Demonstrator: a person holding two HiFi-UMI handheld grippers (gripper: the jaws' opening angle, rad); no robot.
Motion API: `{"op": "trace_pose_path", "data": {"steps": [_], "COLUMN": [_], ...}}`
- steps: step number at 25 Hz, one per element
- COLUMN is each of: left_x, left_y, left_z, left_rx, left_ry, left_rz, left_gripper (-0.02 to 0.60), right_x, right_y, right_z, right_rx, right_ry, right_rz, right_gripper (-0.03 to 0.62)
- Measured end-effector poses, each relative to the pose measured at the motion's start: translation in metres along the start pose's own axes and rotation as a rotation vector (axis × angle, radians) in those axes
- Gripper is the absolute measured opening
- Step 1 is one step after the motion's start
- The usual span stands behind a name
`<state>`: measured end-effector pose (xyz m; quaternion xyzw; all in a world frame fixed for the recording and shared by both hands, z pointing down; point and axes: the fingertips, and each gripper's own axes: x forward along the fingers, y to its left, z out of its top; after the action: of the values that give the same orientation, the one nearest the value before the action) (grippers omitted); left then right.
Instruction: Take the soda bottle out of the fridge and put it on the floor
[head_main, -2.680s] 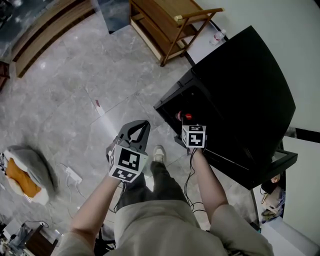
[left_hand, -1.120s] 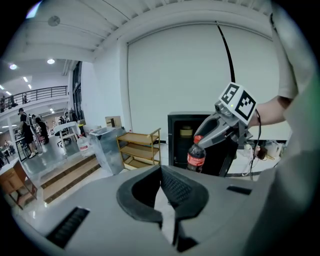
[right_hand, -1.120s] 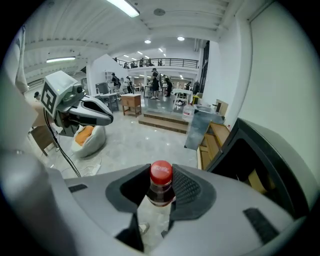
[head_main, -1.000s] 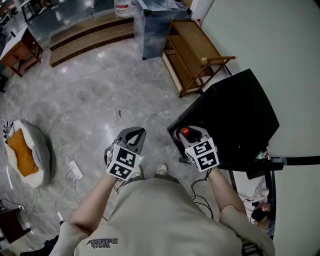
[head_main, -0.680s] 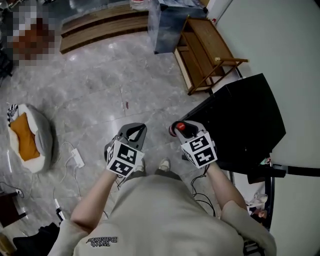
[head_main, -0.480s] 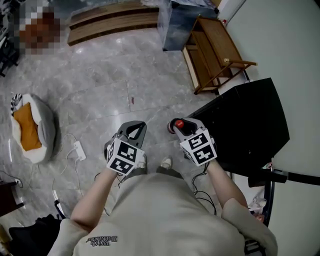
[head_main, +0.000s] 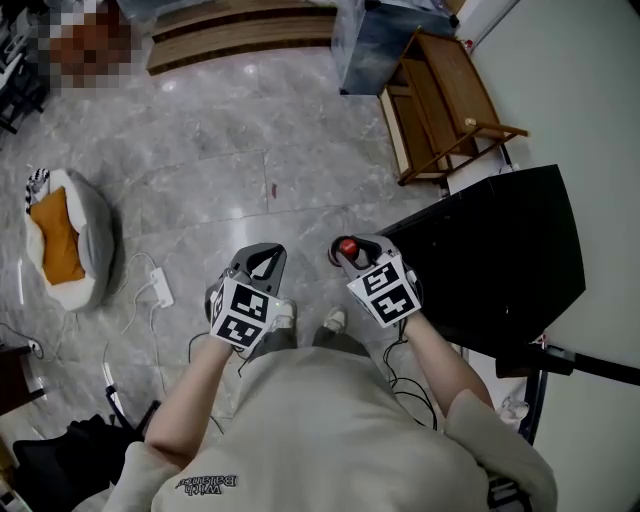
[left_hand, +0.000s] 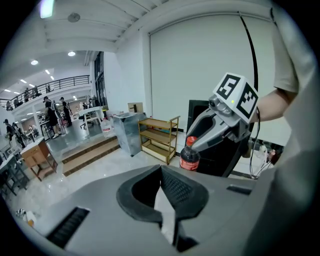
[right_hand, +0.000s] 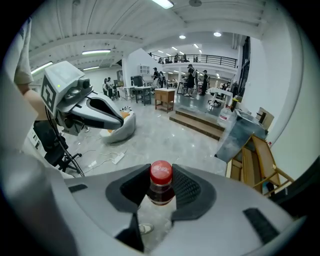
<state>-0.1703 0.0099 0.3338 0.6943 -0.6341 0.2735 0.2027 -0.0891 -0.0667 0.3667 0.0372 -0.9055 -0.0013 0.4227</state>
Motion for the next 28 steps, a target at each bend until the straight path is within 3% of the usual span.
{"op": "trace_pose_path", "data": {"steps": [15, 28], "left_x": [0.082, 0.187], "left_y": [0.008, 0.007], "left_z": [-0.056, -0.157], "left_rx": [-0.044, -0.060], "left_ry": [0.096, 0.263], "left_rz": [-0.036, -0.158], "left_gripper": [0.006, 0.006], "right_x": [0.098, 0.206], "right_y": [0.001, -0.005], "right_z": [-0.075, -0.153], "right_rx": [0.067, 0.214], "right_ry": [0.151, 0.240], "right_rz": [0.018, -0.041], "right_gripper": [0.112, 0.112]}}
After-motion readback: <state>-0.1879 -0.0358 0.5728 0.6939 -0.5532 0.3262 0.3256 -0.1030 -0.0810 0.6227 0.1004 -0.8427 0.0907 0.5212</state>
